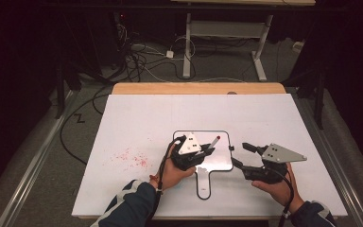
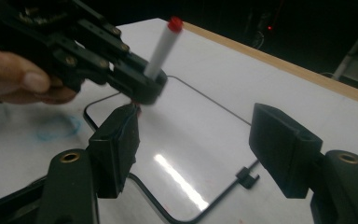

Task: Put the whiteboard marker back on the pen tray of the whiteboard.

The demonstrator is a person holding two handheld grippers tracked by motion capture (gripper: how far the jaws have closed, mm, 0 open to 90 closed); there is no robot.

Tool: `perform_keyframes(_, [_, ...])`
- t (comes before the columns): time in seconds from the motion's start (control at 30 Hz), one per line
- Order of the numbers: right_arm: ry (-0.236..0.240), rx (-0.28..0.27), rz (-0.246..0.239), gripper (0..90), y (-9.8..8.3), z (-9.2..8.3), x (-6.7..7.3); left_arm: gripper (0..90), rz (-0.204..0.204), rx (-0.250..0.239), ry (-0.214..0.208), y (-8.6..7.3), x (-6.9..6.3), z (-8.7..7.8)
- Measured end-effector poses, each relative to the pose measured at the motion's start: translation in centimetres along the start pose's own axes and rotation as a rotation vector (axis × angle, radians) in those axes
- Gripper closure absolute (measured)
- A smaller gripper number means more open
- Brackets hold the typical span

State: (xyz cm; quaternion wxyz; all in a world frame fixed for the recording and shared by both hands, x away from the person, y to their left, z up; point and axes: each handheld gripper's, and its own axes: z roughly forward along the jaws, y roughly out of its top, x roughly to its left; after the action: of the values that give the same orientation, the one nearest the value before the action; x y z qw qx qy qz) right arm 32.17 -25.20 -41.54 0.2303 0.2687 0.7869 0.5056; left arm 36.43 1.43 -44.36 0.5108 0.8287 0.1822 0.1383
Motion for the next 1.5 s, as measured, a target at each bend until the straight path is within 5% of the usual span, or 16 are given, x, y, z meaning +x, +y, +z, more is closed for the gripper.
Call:
perform_keyframes(0.43, [0.071, -0.025, 0.031, 48.1, 1.7, 1.6, 1.0, 78.5, 0.015, -0.049, -0.07, 0.8, -2.3, 1.5])
perform_keyframes(0.6, [0.094, -0.039, 0.055, 60.4, 1.4, 1.6, 0.9, 78.4, 0.023, -0.063, -0.087, 1.0, -2.7, 2.0])
perform_keyframes(0.73, [0.103, -0.056, 0.066, 79.8, 1.2, 1.4, 0.8, 77.8, 0.041, -0.043, -0.107, 0.9, -3.0, 2.3])
perform_keyframes(0.9, [0.089, -0.039, 0.063, 80.5, 1.6, 0.8, 0.7, 51.6, 0.067, 0.011, -0.096, 0.8, -2.9, 1.3])
perform_keyframes(1.0, [0.052, -0.002, 0.074, 80.5, 1.8, 0.3, 0.0, 35.6, 0.112, 0.066, -0.051, 0.8, -2.5, -0.5])
perform_keyframes(1.07, [0.029, 0.024, 0.103, 80.6, 1.9, 0.0, -0.7, 28.3, 0.106, 0.074, -0.001, 0.3, -2.0, -2.6])
perform_keyframes(1.23, [0.015, 0.139, 0.173, 80.5, 1.8, 0.7, -2.3, 22.0, 0.089, 0.093, 0.12, -2.0, -0.7, -7.0])
perform_keyframes(1.4, [-0.005, 0.237, 0.233, 80.5, 1.7, 2.6, -3.8, 19.4, 0.013, 0.127, 0.234, -4.6, 0.4, -11.3])
perform_keyframes(1.5, [-0.008, 0.24, 0.286, 80.1, 1.4, 3.9, -4.8, 19.3, -0.042, 0.129, 0.276, -6.1, 0.9, -13.1])
